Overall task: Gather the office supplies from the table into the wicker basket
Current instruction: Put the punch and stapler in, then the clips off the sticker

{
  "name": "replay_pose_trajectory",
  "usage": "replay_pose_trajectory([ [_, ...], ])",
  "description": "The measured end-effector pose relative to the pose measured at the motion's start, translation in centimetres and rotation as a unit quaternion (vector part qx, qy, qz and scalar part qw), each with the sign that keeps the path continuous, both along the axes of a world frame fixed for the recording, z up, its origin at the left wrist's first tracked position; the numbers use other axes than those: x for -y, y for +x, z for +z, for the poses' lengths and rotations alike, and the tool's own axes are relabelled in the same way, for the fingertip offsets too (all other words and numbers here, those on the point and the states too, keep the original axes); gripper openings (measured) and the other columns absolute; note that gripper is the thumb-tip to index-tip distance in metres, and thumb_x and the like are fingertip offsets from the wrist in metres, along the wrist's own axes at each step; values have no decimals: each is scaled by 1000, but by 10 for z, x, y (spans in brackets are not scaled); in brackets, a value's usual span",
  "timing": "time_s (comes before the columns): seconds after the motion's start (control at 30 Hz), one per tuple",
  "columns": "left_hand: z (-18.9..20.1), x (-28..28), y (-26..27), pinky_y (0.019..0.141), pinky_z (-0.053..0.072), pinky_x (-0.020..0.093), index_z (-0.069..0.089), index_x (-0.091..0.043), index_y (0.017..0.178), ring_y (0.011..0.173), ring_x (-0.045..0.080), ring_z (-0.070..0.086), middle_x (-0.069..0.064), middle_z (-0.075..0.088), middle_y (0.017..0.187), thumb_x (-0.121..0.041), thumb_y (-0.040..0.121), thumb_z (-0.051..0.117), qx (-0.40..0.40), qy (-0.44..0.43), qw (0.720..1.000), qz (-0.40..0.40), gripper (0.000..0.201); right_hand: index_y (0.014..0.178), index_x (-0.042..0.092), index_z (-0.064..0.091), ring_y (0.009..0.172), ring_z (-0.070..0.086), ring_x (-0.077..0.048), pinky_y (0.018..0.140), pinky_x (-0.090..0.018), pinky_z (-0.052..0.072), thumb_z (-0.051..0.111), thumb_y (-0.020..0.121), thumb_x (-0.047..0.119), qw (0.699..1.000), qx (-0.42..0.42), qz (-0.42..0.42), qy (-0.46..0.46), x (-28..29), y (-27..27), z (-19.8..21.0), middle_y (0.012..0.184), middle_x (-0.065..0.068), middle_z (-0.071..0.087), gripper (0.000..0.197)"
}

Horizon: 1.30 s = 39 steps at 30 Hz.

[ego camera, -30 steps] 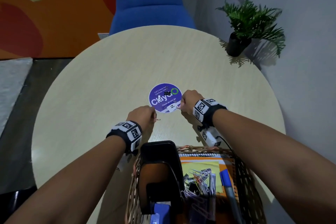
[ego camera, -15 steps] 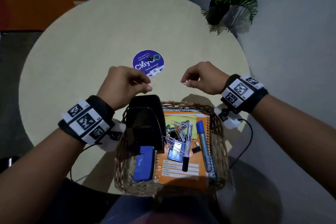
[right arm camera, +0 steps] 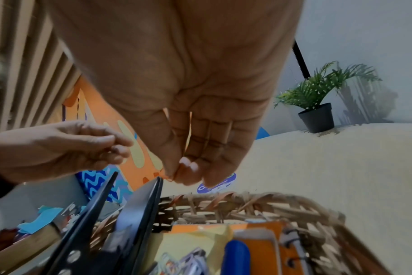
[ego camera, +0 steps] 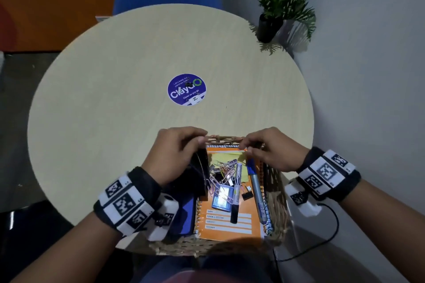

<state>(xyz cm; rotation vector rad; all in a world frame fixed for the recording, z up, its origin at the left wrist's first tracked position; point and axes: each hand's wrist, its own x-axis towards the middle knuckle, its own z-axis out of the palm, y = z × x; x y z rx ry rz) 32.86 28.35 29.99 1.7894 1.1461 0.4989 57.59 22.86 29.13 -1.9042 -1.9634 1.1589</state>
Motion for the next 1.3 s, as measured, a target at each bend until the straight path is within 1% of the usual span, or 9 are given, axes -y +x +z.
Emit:
replay_pose_trajectory([
  [0.07,6,-19,-10,79,55,19,72,-16,97,79,1,72,-2,76,86,-15,89,62,22,-9,999,47,13,105,17,71,91,68,-8,81,-17,50,59,91,11,999,-2,21,-30,2,-3,-2,100,1,74,19],
  [0.13,9,-42,-20,73,55,17,71,-16,95,73,2,72,-1,75,84,-15,88,63,7,13,997,76,11,108,20,71,94,66,-10,84,-25,53,60,90,14,998,26,49,-39,-3,-4,-3,106,1,72,21],
  [0.27,-9,-95,-40,79,49,25,70,-15,103,81,14,72,1,75,94,-22,89,61,-163,89,980,70,18,109,21,70,96,63,-15,88,-36,52,59,89,13,997,57,47,-20,-38,-1,-2,111,1,67,24],
  [0.43,-54,-153,-39,88,49,34,66,-14,113,100,24,66,7,72,108,-23,88,60,-289,110,951,27,28,111,16,69,86,62,-17,85,-29,48,58,90,13,995,97,36,5,-124,-8,-6,110,-4,68,24],
  [0.63,-93,-198,0,82,50,34,69,-8,103,95,32,65,14,71,99,-25,81,67,-259,36,963,68,27,112,15,70,103,63,-26,90,-30,48,61,86,9,990,143,4,10,-230,-32,-47,117,-9,67,28],
  [0.8,-115,-218,28,81,48,37,67,-8,101,97,34,61,15,65,101,-23,80,68,-278,58,959,28,26,122,19,62,114,57,-30,94,-38,48,57,88,8,981,184,36,37,-275,-49,-78,127,-10,58,37],
  [0.97,-128,-222,38,74,37,27,67,-9,105,94,33,59,14,57,107,-17,83,64,-297,85,951,27,23,121,20,63,96,59,-33,85,-41,51,59,86,8,979,185,64,52,-281,-64,-104,122,-8,49,37],
  [1.1,-132,-219,36,68,30,22,68,-4,101,80,27,53,10,53,96,-7,86,56,-290,72,953,54,19,110,12,66,93,60,-36,80,-41,52,56,85,6,977,189,70,67,-280,-70,-113,118,-10,52,27],
  [1.3,-122,-212,23,75,47,34,58,-6,97,92,35,61,16,64,100,-9,78,67,-307,34,950,36,21,100,6,67,93,59,-35,73,-31,43,60,84,7,971,206,101,66,-278,-64,-105,112,-14,53,18],
])
